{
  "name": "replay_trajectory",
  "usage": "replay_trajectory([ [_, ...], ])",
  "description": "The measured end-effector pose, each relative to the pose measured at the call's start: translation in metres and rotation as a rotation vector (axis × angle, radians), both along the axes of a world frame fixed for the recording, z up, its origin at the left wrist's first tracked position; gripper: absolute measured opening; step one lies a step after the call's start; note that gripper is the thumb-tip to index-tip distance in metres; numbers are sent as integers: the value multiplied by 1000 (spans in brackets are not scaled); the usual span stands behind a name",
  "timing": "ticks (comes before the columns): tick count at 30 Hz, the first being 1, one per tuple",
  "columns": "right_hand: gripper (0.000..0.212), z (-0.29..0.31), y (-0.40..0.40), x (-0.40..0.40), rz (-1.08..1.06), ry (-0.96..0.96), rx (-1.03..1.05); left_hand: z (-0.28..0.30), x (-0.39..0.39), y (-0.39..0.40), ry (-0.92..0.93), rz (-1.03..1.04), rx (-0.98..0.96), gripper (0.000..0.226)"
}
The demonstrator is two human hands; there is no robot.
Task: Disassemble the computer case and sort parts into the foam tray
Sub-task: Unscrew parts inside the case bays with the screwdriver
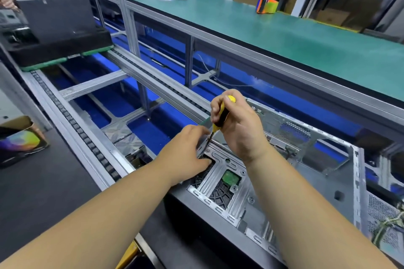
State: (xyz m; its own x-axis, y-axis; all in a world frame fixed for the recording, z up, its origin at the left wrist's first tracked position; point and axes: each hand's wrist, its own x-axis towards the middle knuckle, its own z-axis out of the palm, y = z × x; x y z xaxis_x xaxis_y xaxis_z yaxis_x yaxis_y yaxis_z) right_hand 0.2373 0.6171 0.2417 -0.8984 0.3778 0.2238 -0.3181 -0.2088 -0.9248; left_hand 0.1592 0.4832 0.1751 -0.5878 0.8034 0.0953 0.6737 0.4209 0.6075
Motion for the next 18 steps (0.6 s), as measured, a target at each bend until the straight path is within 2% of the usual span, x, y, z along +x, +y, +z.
replay_trajectory([
  [4,11,1,-6,2,67,20,-19,-2,-2,-13,-95,2,8,62],
  [12,11,-2,-18,1,105,-39,-7,-2,2,-25,-65,-28,-43,65],
  [18,16,-5,-24,4,103,-59,16,-7,4,-25,-31,-28,-3,49],
])
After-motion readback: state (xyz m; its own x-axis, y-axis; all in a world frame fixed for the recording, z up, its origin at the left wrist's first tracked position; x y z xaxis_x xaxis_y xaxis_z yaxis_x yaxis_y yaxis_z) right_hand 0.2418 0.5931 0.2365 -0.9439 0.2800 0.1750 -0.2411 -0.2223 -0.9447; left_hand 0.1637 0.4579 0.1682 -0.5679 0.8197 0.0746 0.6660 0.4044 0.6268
